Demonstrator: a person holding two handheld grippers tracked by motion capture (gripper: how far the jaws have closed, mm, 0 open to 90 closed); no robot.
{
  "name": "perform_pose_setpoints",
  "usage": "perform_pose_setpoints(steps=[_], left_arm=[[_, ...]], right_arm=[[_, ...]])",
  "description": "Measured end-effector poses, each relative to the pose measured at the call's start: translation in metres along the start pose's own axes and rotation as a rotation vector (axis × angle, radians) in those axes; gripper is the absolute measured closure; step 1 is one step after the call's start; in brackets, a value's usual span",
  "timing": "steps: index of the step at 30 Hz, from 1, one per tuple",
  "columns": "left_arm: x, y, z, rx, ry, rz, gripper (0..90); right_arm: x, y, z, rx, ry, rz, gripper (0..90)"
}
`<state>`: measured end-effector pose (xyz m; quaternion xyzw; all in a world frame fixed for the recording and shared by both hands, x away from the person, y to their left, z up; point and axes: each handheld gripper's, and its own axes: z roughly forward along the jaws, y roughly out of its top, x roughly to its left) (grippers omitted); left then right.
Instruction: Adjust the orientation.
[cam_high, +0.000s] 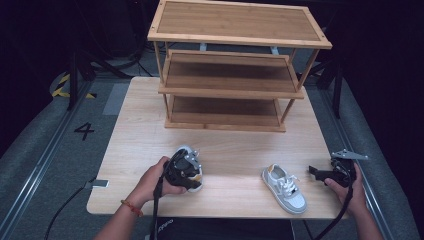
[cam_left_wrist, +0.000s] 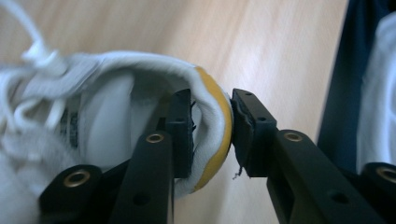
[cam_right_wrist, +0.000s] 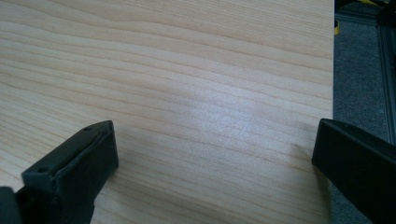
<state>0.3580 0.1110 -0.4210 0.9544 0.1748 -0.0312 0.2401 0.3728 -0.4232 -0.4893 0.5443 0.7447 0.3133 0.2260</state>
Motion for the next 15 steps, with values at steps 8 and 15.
perform_pose_setpoints(steps=[8,15], left_arm=[[0.0,0.006,0.013,-0.024,0.032,-0.102,49.6],[0.009,0.002,0.016,-0.058,0.008,-0.094,66.8]], right_arm=[[0.0,0.0,0.0,0.001,-0.001,0.0,0.4],[0.0,0.0,0.0,0.001,-0.001,0.001,0.4]])
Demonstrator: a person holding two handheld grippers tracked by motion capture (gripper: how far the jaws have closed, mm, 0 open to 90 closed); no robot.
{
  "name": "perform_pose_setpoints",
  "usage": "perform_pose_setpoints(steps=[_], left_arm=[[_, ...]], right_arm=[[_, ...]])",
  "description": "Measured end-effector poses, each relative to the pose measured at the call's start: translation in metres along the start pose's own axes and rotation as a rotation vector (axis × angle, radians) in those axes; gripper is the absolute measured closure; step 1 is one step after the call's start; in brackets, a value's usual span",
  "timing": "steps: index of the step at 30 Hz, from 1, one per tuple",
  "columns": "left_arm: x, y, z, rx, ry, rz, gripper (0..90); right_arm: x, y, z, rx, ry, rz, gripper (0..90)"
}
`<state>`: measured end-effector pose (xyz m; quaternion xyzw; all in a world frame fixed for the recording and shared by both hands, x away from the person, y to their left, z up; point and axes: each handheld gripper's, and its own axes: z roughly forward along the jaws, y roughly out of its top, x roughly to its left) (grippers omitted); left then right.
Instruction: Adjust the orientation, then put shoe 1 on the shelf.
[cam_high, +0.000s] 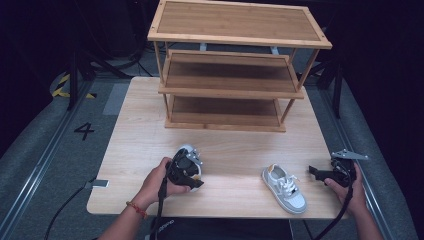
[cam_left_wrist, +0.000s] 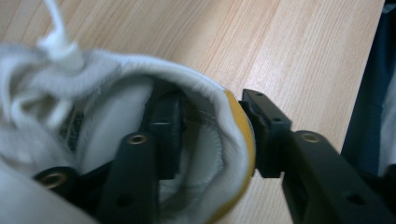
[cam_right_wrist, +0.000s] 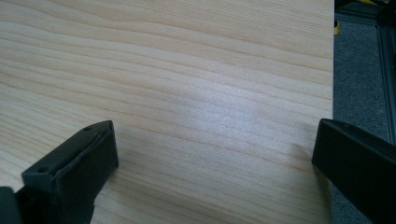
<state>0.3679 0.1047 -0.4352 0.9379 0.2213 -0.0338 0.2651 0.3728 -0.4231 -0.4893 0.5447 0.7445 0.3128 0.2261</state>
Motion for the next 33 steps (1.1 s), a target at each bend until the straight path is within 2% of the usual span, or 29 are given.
perform_pose_setpoints(steps=[2,4,6,9,12,15,17,18,19,20,21,26,27,28,33], left_arm=[[0.003,-0.001,-0.001,-0.006,-0.005,0.005,70.8],[0.008,0.002,-0.001,0.012,-0.032,0.018,71.4],[0.009,0.006,-0.001,0.026,-0.017,0.037,71.7],[0.013,0.013,0.001,0.037,-0.017,0.06,71.7],[0.015,0.022,0.001,0.078,-0.002,0.107,71.8],[0.015,0.028,0.001,0.064,0.006,0.122,71.8],[0.016,0.036,0.001,0.04,0.0,0.154,71.9],[0.016,0.036,0.001,0.04,0.0,0.154,71.9],[0.015,0.042,0.002,0.022,0.008,0.179,71.8],[0.015,0.042,0.002,0.022,0.008,0.179,71.8],[0.016,0.049,0.002,-0.005,0.012,0.177,71.8],[0.021,0.062,0.001,-0.014,0.022,0.209,71.8],[0.026,0.069,0.0,-0.01,0.03,0.227,71.8],[0.026,0.069,0.0,-0.01,0.03,0.227,71.8],[0.042,0.088,0.003,0.004,0.044,0.24,71.8]], right_arm=[[0.0,0.0,0.0,0.0,0.0,0.0,0.4],[0.0,0.0,0.0,-0.001,0.0,-0.001,0.4],[0.0,0.0,0.0,-0.001,-0.001,0.0,0.4],[0.001,0.001,0.0,-0.002,-0.001,0.002,0.4],[0.001,0.001,0.0,-0.002,-0.001,0.003,0.4],[0.001,0.0,0.0,-0.001,-0.003,0.002,0.4],[0.001,0.0,0.0,-0.002,-0.004,0.003,0.4],[0.001,0.0,0.0,-0.001,-0.005,0.004,0.4],[0.001,0.0,0.0,-0.001,-0.005,0.004,0.4],[0.001,0.0,0.0,-0.001,-0.005,0.004,0.4],[0.001,0.001,0.0,-0.002,-0.004,0.005,0.4],[0.001,0.001,0.001,-0.003,-0.003,0.004,0.4],[0.001,0.001,0.001,-0.002,-0.003,0.004,0.4],[0.001,0.001,0.001,-0.002,-0.003,0.004,0.4],[0.001,0.001,0.001,-0.002,-0.001,0.003,0.4]])
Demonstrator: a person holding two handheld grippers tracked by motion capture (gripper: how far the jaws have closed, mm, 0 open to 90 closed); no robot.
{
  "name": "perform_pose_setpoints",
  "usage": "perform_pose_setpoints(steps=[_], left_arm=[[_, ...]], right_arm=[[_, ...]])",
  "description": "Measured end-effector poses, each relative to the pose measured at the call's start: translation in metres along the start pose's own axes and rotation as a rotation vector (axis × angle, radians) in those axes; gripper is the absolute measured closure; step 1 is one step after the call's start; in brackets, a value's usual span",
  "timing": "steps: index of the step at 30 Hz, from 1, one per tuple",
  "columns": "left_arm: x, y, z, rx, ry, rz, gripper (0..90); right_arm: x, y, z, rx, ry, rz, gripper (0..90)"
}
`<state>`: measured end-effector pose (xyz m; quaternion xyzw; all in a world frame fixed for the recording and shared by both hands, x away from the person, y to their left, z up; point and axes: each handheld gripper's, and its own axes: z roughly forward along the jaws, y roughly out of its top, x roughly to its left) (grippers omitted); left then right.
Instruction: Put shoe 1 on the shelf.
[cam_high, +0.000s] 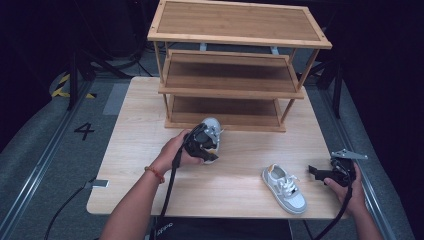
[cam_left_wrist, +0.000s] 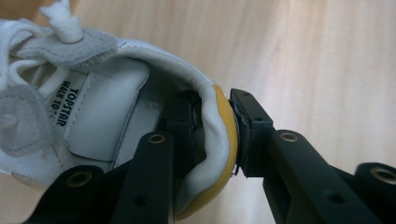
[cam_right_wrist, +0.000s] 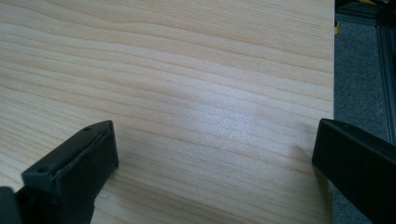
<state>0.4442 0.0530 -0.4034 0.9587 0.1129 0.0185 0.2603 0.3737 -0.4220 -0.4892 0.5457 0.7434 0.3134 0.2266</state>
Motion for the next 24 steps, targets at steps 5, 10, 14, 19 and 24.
perform_pose_setpoints(steps=[5,10,14,19,24], left_arm=[[0.026,0.02,0.004,-0.007,0.029,0.048,71.6],[0.045,0.034,0.008,-0.042,0.048,0.06,71.6],[0.059,0.04,0.016,-0.032,0.073,0.071,71.2],[0.077,0.042,0.028,-0.024,0.067,0.036,70.8],[0.087,0.043,0.035,-0.034,0.049,0.005,64.8]], right_arm=[[0.0,0.0,0.0,-0.001,0.0,0.001,0.4],[0.0,0.0,0.0,-0.001,0.0,0.001,0.4],[0.0,0.0,0.0,-0.001,0.0,0.0,0.4],[0.0,0.0,0.0,0.0,0.003,-0.002,0.4],[0.0,0.0,0.0,0.0,0.003,-0.001,0.4]])
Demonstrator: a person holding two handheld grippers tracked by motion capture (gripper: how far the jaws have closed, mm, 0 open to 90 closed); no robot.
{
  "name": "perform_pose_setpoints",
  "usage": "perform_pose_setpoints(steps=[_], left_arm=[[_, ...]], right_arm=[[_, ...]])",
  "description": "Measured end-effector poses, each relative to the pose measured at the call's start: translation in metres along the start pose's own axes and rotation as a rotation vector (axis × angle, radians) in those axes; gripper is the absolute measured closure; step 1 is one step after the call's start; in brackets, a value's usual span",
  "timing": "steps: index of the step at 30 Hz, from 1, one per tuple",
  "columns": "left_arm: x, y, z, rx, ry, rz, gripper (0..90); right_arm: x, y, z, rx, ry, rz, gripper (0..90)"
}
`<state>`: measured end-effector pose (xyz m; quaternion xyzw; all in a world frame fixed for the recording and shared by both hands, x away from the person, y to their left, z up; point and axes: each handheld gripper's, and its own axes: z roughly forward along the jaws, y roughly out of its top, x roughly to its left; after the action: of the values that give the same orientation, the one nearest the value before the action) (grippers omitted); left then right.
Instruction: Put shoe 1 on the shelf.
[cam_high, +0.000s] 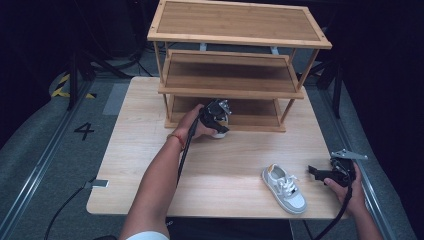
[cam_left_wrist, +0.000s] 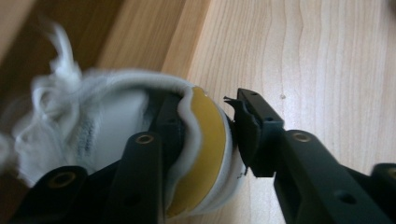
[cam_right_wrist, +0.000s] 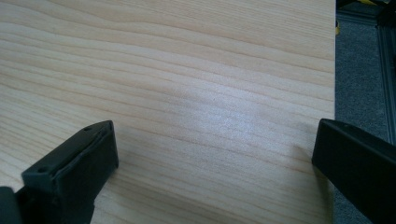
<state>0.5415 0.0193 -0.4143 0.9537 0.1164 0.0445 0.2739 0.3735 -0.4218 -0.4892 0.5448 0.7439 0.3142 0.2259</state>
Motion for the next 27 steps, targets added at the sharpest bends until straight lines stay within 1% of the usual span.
perform_pose_setpoints(steps=[1,2,3,4,5,6,7,8,9,10,11,12,13,14,15,16,17,18,19,20,21,22,24,25,26,27], left_arm=[[0.0,0.0,0.001,-0.001,0.014,0.003,64.9],[0.0,-0.001,0.002,-0.007,0.017,0.003,64.9],[-0.001,-0.002,0.003,-0.006,0.024,0.015,64.9],[-0.002,-0.003,0.004,-0.021,0.032,0.014,64.2],[-0.002,-0.003,0.004,-0.021,0.032,0.014,62.5],[-0.003,-0.006,0.001,-0.039,0.063,-0.005,57.6],[-0.003,-0.008,-0.001,-0.06,0.07,-0.018,54.2],[-0.003,-0.01,-0.004,-0.084,0.062,-0.039,53.6],[-0.003,-0.01,-0.004,-0.084,0.062,-0.039,52.0],[-0.006,-0.015,-0.008,-0.113,0.086,-0.062,49.1],[-0.008,-0.017,-0.01,-0.132,0.107,-0.076,45.4],[-0.011,-0.019,-0.011,-0.156,0.113,-0.08,43.0],[-0.014,-0.022,-0.014,-0.178,0.131,-0.084,41.7],[-0.018,-0.025,-0.016,-0.195,0.154,-0.102,38.8],[-0.018,-0.025,-0.016,-0.195,0.154,-0.102,35.0],[-0.023,-0.029,-0.018,-0.226,0.175,-0.12,35.0],[-0.026,-0.032,-0.019,-0.238,0.19,-0.134,31.0],[-0.031,-0.037,-0.018,-0.276,0.215,-0.179,27.7],[-0.034,-0.042,-0.015,-0.3,0.212,-0.213,25.1],[-0.037,-0.045,-0.013,-0.306,0.229,-0.217,25.1],[-0.041,-0.049,-0.012,-0.325,0.265,-0.232,25.8],[-0.042,-0.051,-0.012,-0.333,0.278,-0.26,24.9],[-0.044,-0.057,-0.012,-0.366,0.307,-0.323,18.9],[-0.045,-0.059,-0.013,-0.372,0.316,-0.332,18.6],[-0.047,-0.061,-0.012,-0.413,0.33,-0.357,19.1],[-0.048,-0.063,-0.012,-0.428,0.331,-0.375,19.1]], right_arm=[[0.0,0.0,0.0,0.0,0.0,0.0,0.4],[0.0,0.0,0.0,0.0,0.0,0.0,0.4],[0.0,0.0,0.0,-0.001,0.0,-0.001,0.4],[0.0,0.0,0.0,0.0,0.0,-0.001,0.4],[0.0,0.0,0.0,0.0,0.001,-0.001,0.4],[0.0,0.0,0.0,0.0,0.001,-0.001,0.4],[0.0,0.0,0.0,0.0,0.001,-0.001,0.4],[0.0,0.0,0.0,0.0,0.001,-0.001,0.4],[0.0,0.0,0.0,0.0,0.002,0.0,0.4],[0.0,0.0,0.0,0.0,0.002,-0.001,0.4],[0.0,0.0,0.0,0.0,0.002,-0.001,0.4],[0.0,0.0,0.0,0.0,0.003,-0.001,0.4],[0.0,0.0,0.0,0.001,0.003,-0.001,0.4],[0.0,0.0,0.0,0.001,0.004,-0.002,0.4],[0.0,0.0,0.0,0.001,0.004,-0.003,0.4],[0.0,0.0,0.0,0.001,0.004,-0.003,0.4],[0.0,0.0,0.0,0.002,0.004,-0.003,0.4],[0.0,0.0,0.0,0.001,0.004,-0.003,0.4],[0.0,0.0,0.0,0.001,0.004,-0.003,0.4],[0.0,0.0,0.0,0.001,0.004,-0.003,0.4],[0.0,0.0,0.0,0.001,0.004,-0.003,0.4],[0.0,0.0,0.0,0.001,0.004,-0.002,0.4],[0.0,0.0,0.0,0.001,0.004,-0.003,0.4],[0.0,0.0,0.0,0.002,0.004,-0.005,0.4],[0.0,0.0,0.0,0.002,0.003,-0.007,0.4],[0.0,0.0,0.0,0.002,0.003,-0.006,0.4]])
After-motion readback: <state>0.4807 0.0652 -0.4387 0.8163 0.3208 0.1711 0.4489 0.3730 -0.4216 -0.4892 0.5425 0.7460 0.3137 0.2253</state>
